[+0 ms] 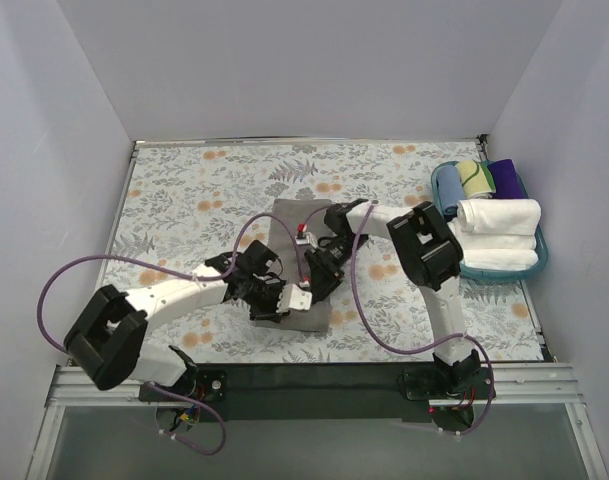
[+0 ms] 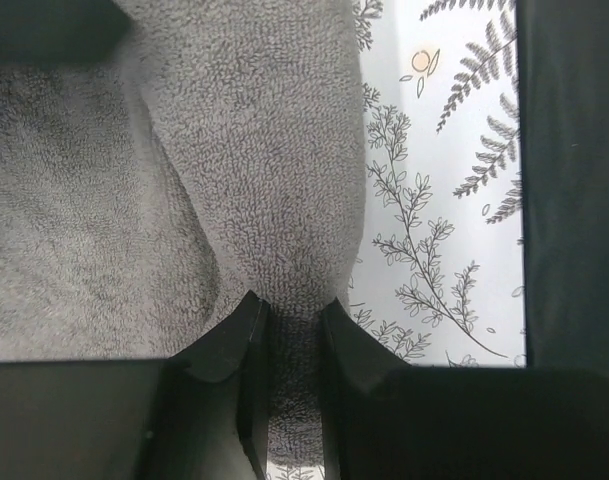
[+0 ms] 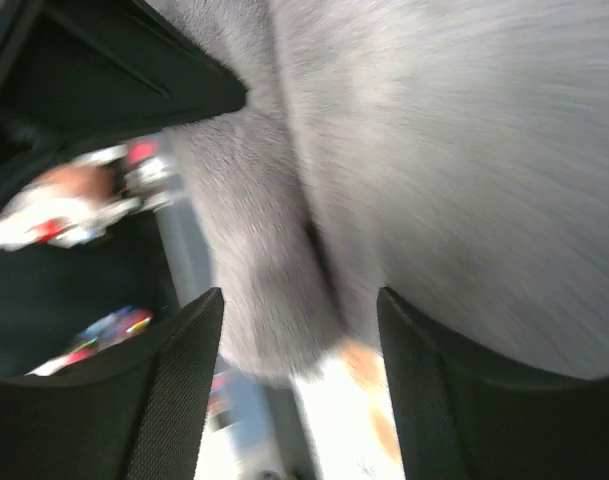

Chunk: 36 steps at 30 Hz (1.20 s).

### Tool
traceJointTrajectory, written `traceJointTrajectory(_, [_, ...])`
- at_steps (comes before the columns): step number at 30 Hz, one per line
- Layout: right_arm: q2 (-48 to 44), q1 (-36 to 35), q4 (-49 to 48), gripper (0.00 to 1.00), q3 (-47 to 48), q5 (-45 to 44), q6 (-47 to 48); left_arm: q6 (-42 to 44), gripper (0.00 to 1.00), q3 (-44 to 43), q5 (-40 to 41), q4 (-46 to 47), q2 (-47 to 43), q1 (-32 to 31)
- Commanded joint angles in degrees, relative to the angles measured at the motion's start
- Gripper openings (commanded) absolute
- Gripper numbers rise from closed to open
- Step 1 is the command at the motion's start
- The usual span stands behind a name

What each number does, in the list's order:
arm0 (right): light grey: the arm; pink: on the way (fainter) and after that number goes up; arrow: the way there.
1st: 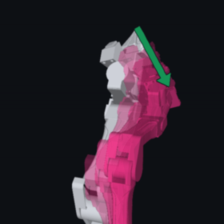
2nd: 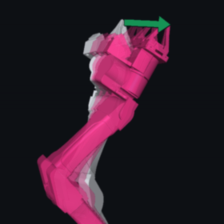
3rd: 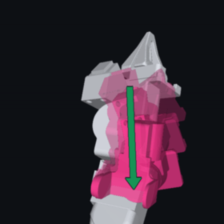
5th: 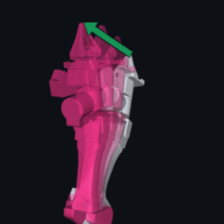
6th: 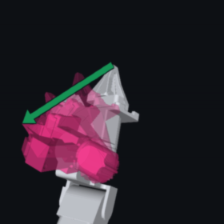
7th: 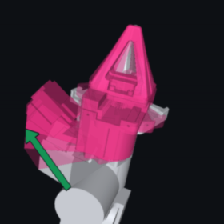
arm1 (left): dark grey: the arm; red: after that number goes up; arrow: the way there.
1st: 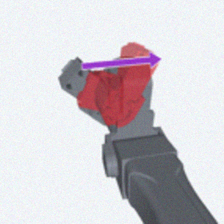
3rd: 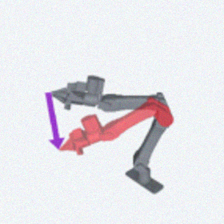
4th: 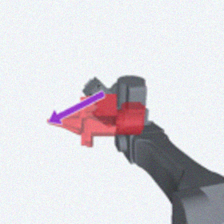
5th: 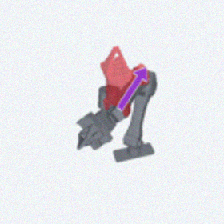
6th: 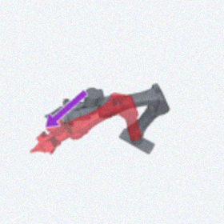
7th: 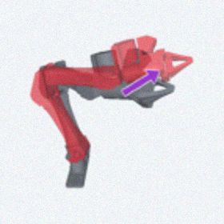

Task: Roll the towels
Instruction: Roll the towel

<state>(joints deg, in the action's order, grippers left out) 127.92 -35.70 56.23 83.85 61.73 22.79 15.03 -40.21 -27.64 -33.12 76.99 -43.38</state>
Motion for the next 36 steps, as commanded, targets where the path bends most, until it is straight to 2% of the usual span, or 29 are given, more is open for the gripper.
traceJointTrajectory(1, [-8.7,5.8,-7.3,0.58,1.3,-11.3,-2.4,2.5,0.0,-4.2,-8.8,-13.5,8.0,6.2])
traceJointTrajectory(2, [-10.3,6.4,-8.8,0.59,1.2,-13.8,-2.8,3.3,0.0,-6.2,-12.6,-17.5,13.0,7.4])
traceJointTrajectory(5, [-16.6,8.9,-12.8,0.59,-0.4,-18.9,-3.4,6.8,0.0,-12.2,-17.2,-25.4,19.1,11.3])
traceJointTrajectory(7, [-21.5,9.6,-14.8,0.57,-2.0,-20.7,-3.3,7.6,0.0,-15.1,-18.3,-28.5,23.7,14.4])
traceJointTrajectory(12, [-31.7,9.1,-21.4,0.54,-11.2,-23.3,0.8,8.8,0.0,-23.1,-21.8,-33.4,34.6,17.3])
traceJointTrajectory(15, [-36.6,5.7,-23.3,0.56,-16.2,-26.0,3.5,7.8,0.0,-28.0,-20.4,-33.6,40.5,17.5])
traceJointTrajectory(18, [-39.6,-0.2,-25.5,0.72,-19.1,-29.8,6.6,6.5,0.0,-32.4,-18.6,-32.8,45.2,17.9])
traceJointTrajectory(19, [-40.6,-3.6,-26.6,0.74,-19.4,-30.8,8.0,6.2,0.0,-33.3,-18.1,-33.1,46.9,18.0])
traceJointTrajectory(24, [-41.2,-13.1,-30.5,0.75,-21.1,-36.5,10.7,5.6,0.0,-37.2,-16.3,-33.1,50.2,18.2])
traceJointTrajectory(30, [-37.7,-17.5,-35.2,0.73,-25.7,-38.5,12.0,4.7,0.0,-37.1,-16.1,-31.5,51.9,19.7])
traceJointTrajectory(33, [-34.4,-17.8,-36.6,0.6,-26.8,-39.5,12.2,4.3,0.0,-37.1,-16.3,-30.5,51.9,20.2])
traceJointTrajectory(34, [-32.8,-17.7,-36.5,0.45,-26.8,-39.6,12.2,4.3,0.03,-37.3,-16.5,-30.1,51.5,20.3])
traceJointTrajectory(36, [-31.9,-17.6,-36.4,0.28,-27.0,-39.4,12.2,3.7,0.06,-37.3,-16.7,-29.1,50.6,20.4])
